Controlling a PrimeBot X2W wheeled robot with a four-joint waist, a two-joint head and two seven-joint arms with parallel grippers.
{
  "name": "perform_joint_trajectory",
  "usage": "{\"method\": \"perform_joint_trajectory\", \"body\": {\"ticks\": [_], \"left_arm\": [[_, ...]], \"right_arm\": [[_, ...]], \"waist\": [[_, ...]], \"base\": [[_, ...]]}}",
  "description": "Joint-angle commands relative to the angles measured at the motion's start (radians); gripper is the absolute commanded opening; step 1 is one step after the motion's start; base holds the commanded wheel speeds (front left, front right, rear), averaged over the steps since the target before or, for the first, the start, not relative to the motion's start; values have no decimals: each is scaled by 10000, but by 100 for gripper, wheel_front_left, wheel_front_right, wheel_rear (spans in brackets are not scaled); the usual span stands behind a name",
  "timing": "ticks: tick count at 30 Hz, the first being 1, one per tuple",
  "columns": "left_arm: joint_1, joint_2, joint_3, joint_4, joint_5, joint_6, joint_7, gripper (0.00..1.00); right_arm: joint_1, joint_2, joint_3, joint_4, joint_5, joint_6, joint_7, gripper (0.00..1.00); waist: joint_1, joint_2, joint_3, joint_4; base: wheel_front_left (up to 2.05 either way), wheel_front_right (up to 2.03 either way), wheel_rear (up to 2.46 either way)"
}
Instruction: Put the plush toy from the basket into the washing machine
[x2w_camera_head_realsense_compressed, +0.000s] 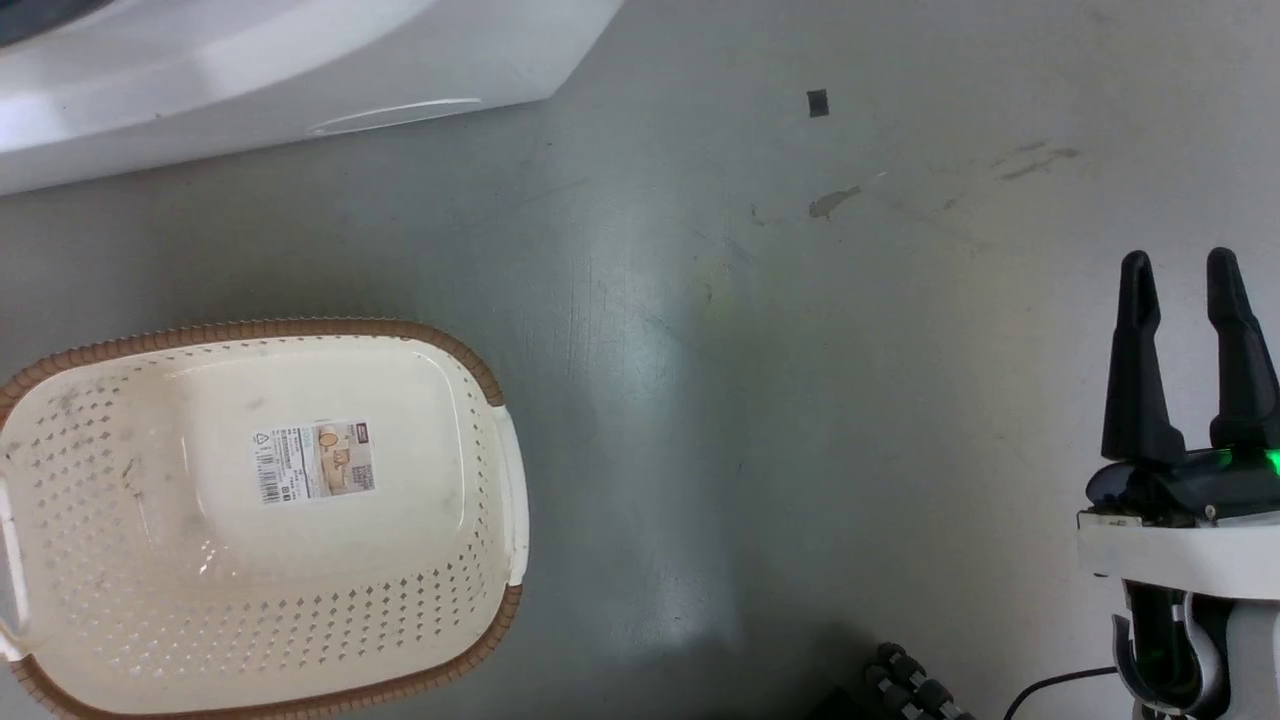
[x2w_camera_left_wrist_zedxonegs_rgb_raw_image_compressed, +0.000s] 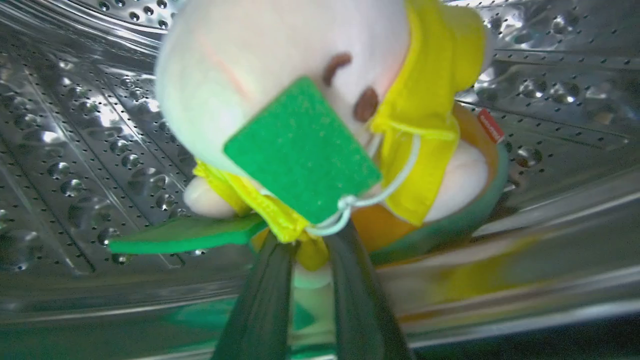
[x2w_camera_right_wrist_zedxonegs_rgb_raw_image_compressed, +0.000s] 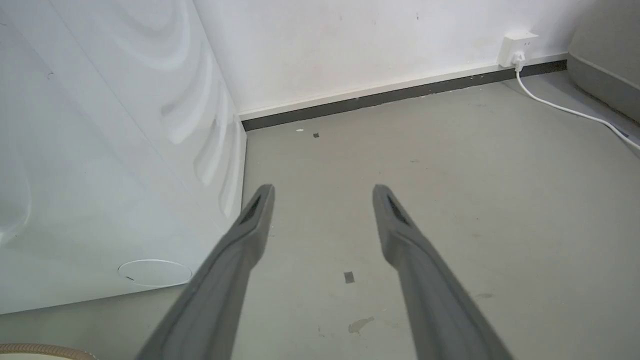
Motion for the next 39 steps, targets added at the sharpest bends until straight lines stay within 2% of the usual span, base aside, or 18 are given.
{"method": "perform_joint_trajectory", "body": {"ticks": [1,2,3,15,26,32,35,39], "left_arm": [[-256,-108,-121,225,42,-105,-121,0],[-276,-143,-162,351,42,-119,-216,83],[-287,-164,-184,473,53,-86,-340,100],[760,-794,-433,1733,-188,-106,-2093,100],[3334,-2238,-600,2278,-835,-268,-4162,100],[5090,-3057,-673,1316,-1131,-271,-4680,100],[6162,-3260,-549,349,-1243,-40,-4738,100],[7846,-3485,-356,-1597,-1298,274,-4748,100]], "right_arm": [[-184,-1,-45,54,43,-7,-44,100],[-198,-1,-44,85,11,-7,-44,100],[-216,-1,-47,100,-13,-7,-44,100],[-35,-1,-237,284,-397,-7,-44,100],[662,-1,-385,556,-1144,-7,-44,100],[1299,-1,-482,639,-1383,-7,-44,100],[1617,-1,-493,632,-1407,-7,-44,100],[2003,-1,-387,627,-1529,-7,-44,100]], "waist": [[-2,0,-26,68],[-2,0,-68,95],[-2,0,-122,120],[-2,0,-1741,744],[-2,0,-4629,1677],[-2,0,-6002,2136],[-2,0,-6446,2294],[-2,0,-6864,2480]], "base": [[0,0,0],[0,0,0],[0,0,0],[0,0,0],[0,0,0],[0,0,0],[0,0,0],[0,0,0]]}}
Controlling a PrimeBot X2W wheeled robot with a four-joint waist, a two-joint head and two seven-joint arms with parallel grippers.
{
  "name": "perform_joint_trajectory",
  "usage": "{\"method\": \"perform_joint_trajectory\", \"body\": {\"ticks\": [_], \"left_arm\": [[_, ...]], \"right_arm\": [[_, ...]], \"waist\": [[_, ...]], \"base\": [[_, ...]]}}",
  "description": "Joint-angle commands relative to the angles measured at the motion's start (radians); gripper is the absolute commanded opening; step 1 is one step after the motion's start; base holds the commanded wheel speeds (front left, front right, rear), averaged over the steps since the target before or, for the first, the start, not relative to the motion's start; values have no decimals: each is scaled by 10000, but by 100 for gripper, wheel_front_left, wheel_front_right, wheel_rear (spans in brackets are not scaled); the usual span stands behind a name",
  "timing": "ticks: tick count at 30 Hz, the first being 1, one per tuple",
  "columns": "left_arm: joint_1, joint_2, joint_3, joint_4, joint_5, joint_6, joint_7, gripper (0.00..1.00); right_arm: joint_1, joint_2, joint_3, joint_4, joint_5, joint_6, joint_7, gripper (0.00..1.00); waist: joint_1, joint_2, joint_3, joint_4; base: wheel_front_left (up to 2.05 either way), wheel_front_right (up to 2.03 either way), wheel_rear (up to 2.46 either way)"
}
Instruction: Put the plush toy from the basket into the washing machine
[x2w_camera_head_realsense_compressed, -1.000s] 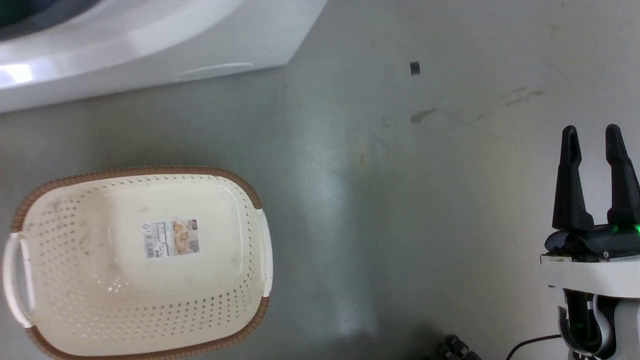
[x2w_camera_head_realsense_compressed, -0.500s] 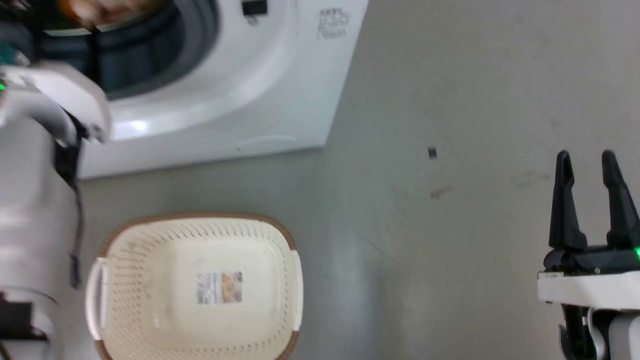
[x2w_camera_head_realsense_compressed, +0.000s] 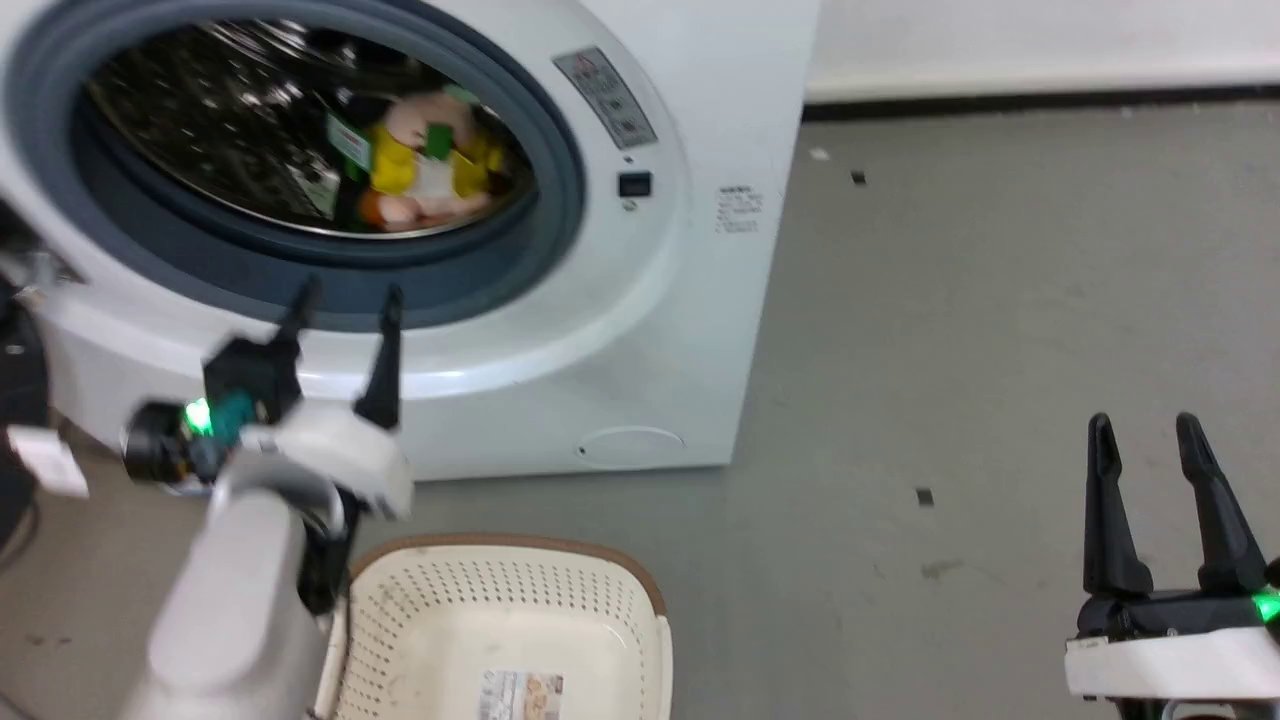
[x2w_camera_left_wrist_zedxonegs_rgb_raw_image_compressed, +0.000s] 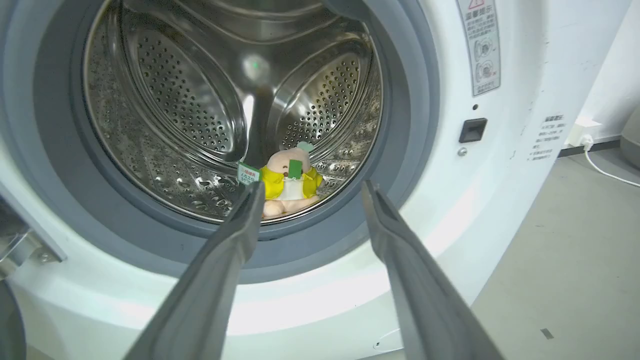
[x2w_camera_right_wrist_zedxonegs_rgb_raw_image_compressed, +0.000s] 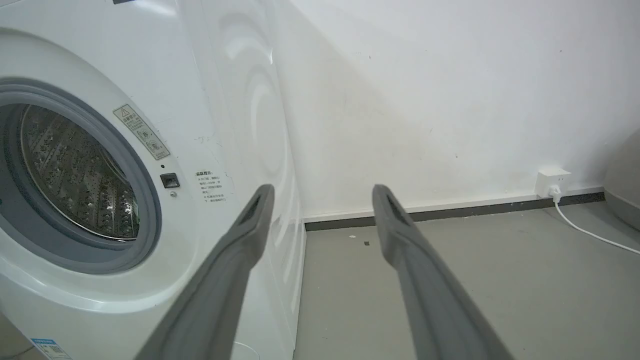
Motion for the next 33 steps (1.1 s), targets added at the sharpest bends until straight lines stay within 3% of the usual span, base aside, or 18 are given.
{"method": "perform_joint_trajectory", "body": {"ticks": [1,9,14,24,25,33], "left_arm": [[694,-123,70,-619,-15,154,-49,100],[4413,-784,249,-4241,427,989,-51,100],[5891,-1215,351,-4986,792,1495,-52,100],[6597,-1624,633,-5109,987,1159,-52,100],[6511,-1625,619,-5119,972,1159,2,0],[6487,-1661,657,-5148,1033,1126,102,0]], "right_arm": [[221,-2,11,28,-82,-7,-44,100],[708,-2,50,77,-354,-7,-44,100],[868,-2,150,155,-287,-7,-44,100],[1148,-2,283,260,-259,-7,-44,100],[1028,0,269,227,-231,0,0,0],[990,0,294,252,-298,0,99,0]], "waist": [[2,0,-510,389],[2,0,-1076,711],[2,0,-1331,736],[2,0,-1454,829],[2,0,-1455,828],[2,0,-1467,820]], "base": [[0,0,0],[0,0,0],[0,0,0],[0,0,0],[0,0,0],[0,0,0]]}}
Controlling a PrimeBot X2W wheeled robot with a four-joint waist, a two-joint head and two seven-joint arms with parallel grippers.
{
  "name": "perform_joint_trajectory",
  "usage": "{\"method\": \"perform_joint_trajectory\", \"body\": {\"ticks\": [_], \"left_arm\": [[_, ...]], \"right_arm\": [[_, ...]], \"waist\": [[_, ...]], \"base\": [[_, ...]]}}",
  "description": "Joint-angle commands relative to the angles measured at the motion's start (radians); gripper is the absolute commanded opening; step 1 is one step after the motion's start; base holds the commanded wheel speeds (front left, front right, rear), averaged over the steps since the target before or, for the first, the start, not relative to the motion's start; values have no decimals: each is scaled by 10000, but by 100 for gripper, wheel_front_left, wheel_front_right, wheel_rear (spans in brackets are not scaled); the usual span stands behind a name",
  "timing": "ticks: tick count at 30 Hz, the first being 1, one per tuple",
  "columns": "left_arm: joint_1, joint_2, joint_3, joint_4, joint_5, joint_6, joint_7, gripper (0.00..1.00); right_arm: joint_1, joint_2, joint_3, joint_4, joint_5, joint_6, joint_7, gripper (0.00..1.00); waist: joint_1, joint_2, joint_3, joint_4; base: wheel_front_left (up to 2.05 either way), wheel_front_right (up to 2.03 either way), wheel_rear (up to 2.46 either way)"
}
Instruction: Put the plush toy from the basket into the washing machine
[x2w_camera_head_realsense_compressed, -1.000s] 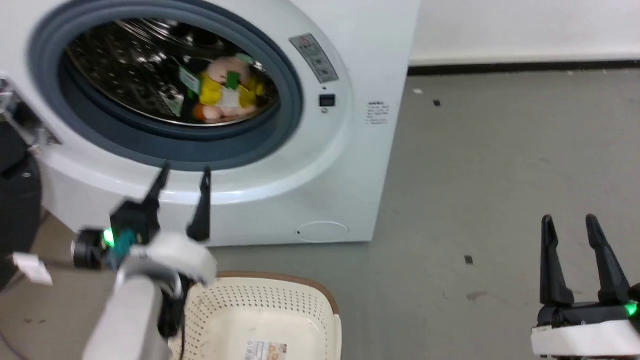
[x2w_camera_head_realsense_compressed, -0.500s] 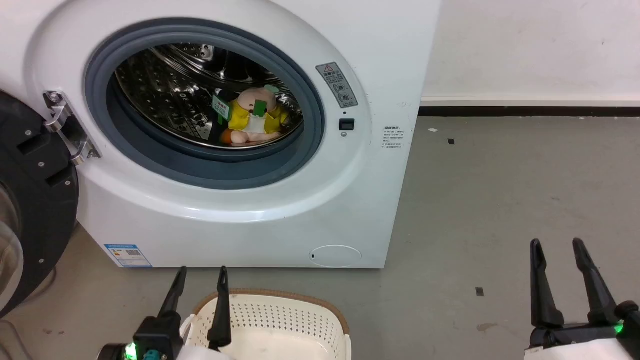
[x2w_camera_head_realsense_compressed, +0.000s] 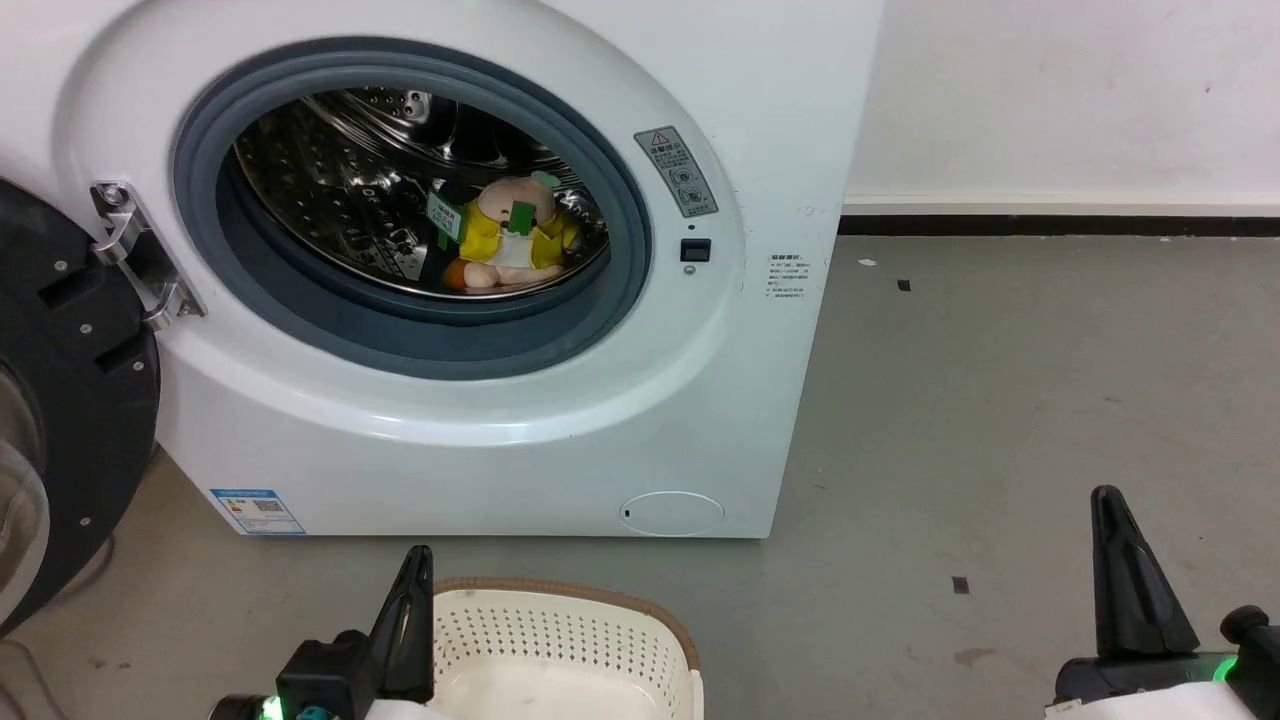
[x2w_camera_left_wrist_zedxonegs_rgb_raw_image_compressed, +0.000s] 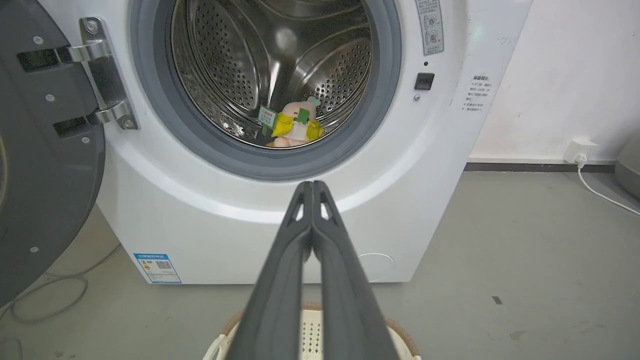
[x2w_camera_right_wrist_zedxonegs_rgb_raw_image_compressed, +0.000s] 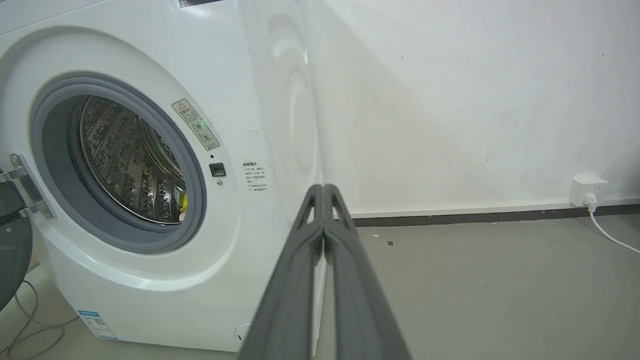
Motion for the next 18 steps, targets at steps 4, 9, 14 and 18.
{"method": "perform_joint_trajectory", "body": {"ticks": [4,9,14,18], "left_arm": [[-41,-30,85,-65,116,-52,119,0],[-66,-55,144,-110,183,-82,221,0],[-91,-81,203,-156,252,-112,323,0],[-110,-101,250,-192,306,-136,405,0]], "right_arm": [[-64,0,48,48,-126,-1,162,0],[-102,0,80,76,-199,-1,264,0],[-140,0,112,104,-272,-1,367,0],[-171,0,138,126,-331,-1,449,0]], "waist": [[1,0,-11,-9],[1,0,-23,-17],[1,0,-34,-25],[1,0,-43,-32]], "base": [[0,0,0],[0,0,0],[0,0,0],[0,0,0]]}}
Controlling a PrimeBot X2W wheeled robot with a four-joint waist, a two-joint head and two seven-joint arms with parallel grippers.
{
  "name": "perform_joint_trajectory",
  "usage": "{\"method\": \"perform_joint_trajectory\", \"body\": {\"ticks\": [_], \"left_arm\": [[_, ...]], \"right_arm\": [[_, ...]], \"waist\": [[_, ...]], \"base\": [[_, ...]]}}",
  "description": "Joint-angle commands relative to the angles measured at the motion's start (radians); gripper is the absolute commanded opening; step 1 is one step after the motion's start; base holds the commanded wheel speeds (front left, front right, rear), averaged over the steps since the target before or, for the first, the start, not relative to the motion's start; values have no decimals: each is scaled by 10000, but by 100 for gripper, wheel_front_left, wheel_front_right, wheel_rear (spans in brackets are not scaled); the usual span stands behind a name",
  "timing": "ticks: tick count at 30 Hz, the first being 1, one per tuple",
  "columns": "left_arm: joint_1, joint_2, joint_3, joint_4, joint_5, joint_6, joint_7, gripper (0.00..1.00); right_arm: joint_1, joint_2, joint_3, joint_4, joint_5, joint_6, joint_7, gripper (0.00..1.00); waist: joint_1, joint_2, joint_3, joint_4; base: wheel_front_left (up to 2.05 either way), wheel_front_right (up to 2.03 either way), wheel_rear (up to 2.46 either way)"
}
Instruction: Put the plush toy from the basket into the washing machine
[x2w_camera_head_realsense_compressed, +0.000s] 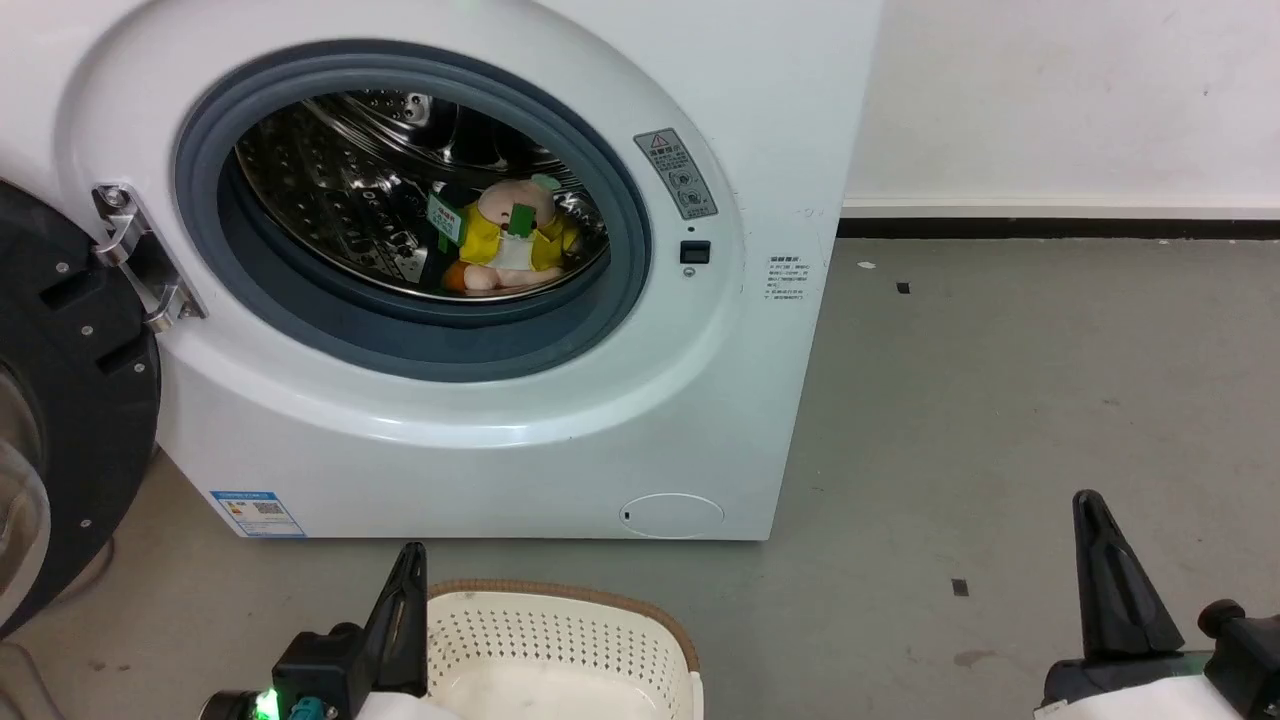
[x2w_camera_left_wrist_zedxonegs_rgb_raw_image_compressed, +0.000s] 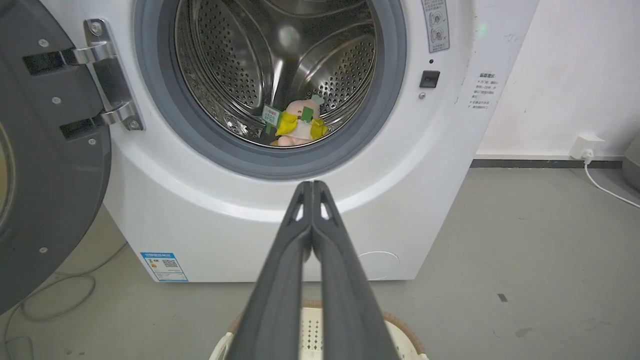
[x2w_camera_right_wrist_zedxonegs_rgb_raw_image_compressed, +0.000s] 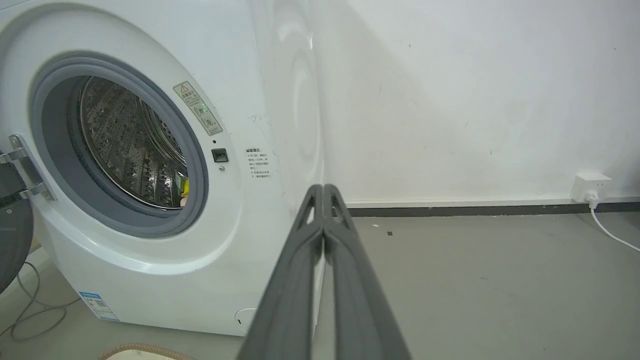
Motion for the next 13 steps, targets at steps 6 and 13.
{"method": "perform_joint_trajectory", "body": {"ticks": [6,13], "left_arm": [[-130,-68,111,-117,194,-94,178,0],[-164,-103,193,-180,289,-135,321,0]], "right_arm": [[-183,-1,57,87,-152,-2,197,0],[-236,-1,102,125,-254,-2,340,0]], "waist": [[0,-1,-16,-12],[0,-1,-32,-23]], "base": [[0,0,0],[0,0,0]]}}
